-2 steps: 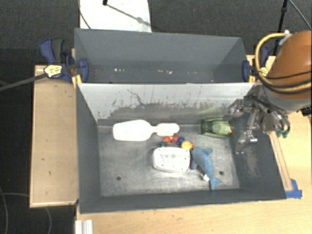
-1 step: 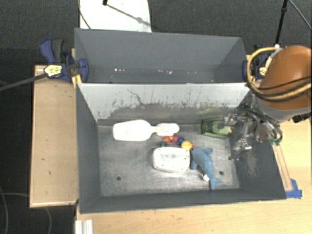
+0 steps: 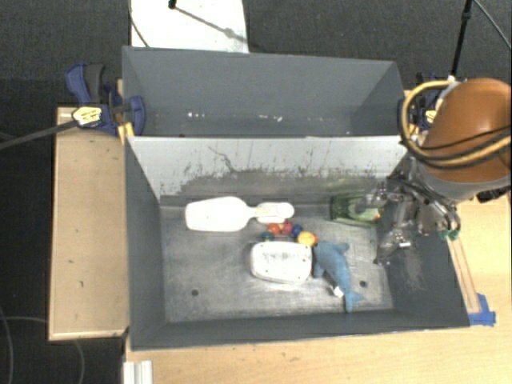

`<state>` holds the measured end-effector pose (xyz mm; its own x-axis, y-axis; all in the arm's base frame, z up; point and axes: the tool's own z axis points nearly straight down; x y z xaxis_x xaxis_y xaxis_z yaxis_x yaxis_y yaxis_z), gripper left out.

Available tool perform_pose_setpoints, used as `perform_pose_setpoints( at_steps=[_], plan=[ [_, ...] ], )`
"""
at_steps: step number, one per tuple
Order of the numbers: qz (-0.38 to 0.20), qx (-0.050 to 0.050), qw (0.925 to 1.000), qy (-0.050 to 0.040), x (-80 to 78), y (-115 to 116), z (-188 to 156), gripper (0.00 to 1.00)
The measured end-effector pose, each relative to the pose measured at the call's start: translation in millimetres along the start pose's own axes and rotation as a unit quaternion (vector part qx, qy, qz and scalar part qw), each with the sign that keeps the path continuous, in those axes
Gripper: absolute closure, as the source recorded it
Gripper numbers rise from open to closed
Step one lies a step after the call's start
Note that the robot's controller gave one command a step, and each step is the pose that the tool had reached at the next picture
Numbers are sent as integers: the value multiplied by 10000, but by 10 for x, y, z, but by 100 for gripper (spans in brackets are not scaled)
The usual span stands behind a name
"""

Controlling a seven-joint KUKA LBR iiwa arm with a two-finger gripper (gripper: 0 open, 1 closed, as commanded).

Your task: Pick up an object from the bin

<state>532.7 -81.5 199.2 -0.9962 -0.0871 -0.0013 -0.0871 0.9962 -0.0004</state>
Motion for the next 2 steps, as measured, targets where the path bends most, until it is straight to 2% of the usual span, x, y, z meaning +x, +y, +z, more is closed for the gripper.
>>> perform_pose_setpoints(
  at_steps=[1, 2],
  plan=[
    [-147, -12, 9999, -4, 109, -215, 426, 0],
    [-688, 21, 9976, -31, 269, -186, 947, 0]
  ],
)
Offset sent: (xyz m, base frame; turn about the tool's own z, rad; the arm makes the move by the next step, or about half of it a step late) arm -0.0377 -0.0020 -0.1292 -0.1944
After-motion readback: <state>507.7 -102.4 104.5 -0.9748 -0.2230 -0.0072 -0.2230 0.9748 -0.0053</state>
